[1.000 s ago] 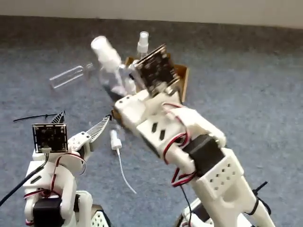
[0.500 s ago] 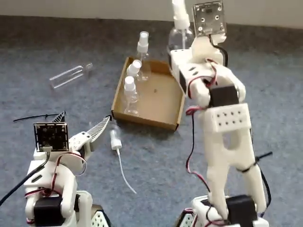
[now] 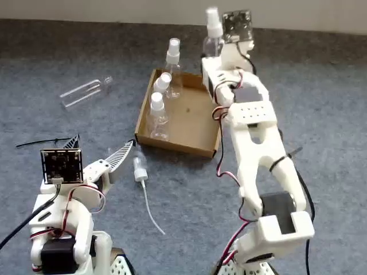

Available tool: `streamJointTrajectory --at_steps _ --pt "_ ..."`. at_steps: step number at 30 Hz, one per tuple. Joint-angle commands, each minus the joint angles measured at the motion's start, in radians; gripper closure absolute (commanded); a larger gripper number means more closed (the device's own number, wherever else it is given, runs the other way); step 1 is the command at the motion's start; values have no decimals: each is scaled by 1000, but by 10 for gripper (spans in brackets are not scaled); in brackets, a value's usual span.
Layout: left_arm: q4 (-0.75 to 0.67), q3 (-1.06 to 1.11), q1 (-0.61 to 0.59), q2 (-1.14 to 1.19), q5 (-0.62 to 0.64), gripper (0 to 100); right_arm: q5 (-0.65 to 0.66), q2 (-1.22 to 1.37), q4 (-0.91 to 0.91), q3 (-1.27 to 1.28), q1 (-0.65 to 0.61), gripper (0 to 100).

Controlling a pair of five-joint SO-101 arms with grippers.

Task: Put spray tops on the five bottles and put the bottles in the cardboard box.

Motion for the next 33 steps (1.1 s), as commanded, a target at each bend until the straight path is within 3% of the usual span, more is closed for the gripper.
streamJointTrajectory --at_steps 1,22,28,33 --pt "-14 -4 -18 -1 2 611 5 18 -93 4 -16 994" --pt "-14 -4 -18 -1 2 611 5 206 -122 -1 -38 994" --pt "-12 -4 -18 -1 2 611 5 202 -378 125 -36 994" --pt "-12 -4 -13 -1 2 611 5 202 -421 211 -33 994"
